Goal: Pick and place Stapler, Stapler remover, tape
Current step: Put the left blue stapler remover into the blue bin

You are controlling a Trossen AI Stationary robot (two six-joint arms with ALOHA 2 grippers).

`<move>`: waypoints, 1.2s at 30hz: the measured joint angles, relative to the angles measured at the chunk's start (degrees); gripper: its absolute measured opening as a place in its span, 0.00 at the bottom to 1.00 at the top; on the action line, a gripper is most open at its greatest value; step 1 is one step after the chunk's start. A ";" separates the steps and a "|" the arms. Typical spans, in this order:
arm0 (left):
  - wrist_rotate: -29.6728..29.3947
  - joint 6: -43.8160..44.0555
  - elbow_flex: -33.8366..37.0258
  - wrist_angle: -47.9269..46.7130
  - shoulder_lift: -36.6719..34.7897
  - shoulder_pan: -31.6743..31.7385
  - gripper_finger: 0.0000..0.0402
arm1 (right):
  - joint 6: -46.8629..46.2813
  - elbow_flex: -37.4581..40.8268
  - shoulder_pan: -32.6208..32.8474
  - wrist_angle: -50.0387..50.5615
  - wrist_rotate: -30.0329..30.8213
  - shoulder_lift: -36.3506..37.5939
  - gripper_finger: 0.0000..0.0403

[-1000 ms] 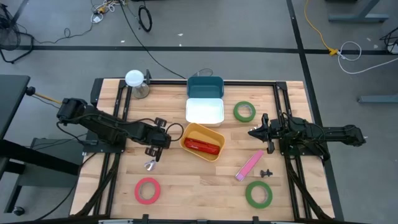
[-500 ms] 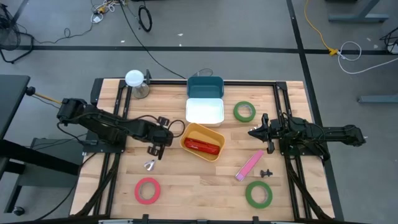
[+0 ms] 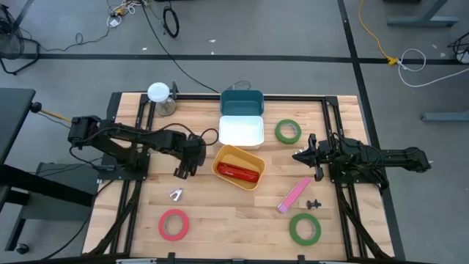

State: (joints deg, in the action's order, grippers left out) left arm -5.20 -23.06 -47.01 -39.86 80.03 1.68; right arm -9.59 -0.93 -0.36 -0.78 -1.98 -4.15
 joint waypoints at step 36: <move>6.63 -2.22 -9.93 -9.95 19.56 5.65 0.59 | 0.00 0.00 0.00 0.00 0.00 -0.01 0.02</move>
State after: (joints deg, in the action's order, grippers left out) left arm 1.43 -25.28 -56.95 -49.81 99.59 7.33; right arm -9.58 -0.93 -0.36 -0.78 -1.98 -4.16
